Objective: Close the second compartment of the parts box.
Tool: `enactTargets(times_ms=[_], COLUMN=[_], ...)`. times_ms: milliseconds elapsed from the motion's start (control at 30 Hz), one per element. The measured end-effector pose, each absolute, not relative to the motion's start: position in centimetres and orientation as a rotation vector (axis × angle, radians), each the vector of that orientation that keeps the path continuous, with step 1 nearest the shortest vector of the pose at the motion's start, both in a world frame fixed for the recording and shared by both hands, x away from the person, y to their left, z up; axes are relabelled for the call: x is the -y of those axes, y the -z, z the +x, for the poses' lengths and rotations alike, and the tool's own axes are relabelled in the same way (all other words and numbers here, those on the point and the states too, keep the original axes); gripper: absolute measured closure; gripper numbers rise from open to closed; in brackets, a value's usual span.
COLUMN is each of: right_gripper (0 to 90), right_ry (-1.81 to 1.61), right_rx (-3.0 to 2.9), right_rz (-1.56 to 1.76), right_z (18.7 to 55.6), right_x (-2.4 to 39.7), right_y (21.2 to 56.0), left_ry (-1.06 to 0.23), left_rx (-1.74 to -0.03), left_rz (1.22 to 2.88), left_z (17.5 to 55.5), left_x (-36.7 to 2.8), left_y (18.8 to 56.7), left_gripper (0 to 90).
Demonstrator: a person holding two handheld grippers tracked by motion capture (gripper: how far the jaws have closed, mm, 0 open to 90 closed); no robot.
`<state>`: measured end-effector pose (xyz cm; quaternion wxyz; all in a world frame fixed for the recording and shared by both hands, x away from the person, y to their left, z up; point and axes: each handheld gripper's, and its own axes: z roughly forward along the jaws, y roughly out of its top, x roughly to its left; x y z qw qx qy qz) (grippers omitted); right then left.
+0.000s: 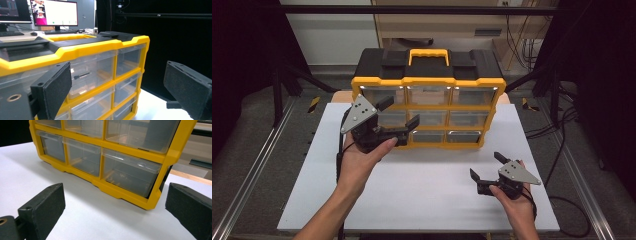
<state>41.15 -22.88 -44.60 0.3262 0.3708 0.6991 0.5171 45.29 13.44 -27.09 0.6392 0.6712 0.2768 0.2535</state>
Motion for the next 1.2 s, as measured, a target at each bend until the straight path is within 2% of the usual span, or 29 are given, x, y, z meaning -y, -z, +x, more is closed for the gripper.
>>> enactTargets(times_ms=[1200], right_gripper=[2.8], right_ry=[-1.357], right_rx=[-1.821], right_rz=[0.977], right_z=[41.1], right_x=[23.1], right_y=[44.5], left_ry=[-0.661], left_rx=[-0.64], left_rz=[1.558], left_z=[43.3], left_x=[-19.0], left_y=[30.8], left_gripper=[4.8])
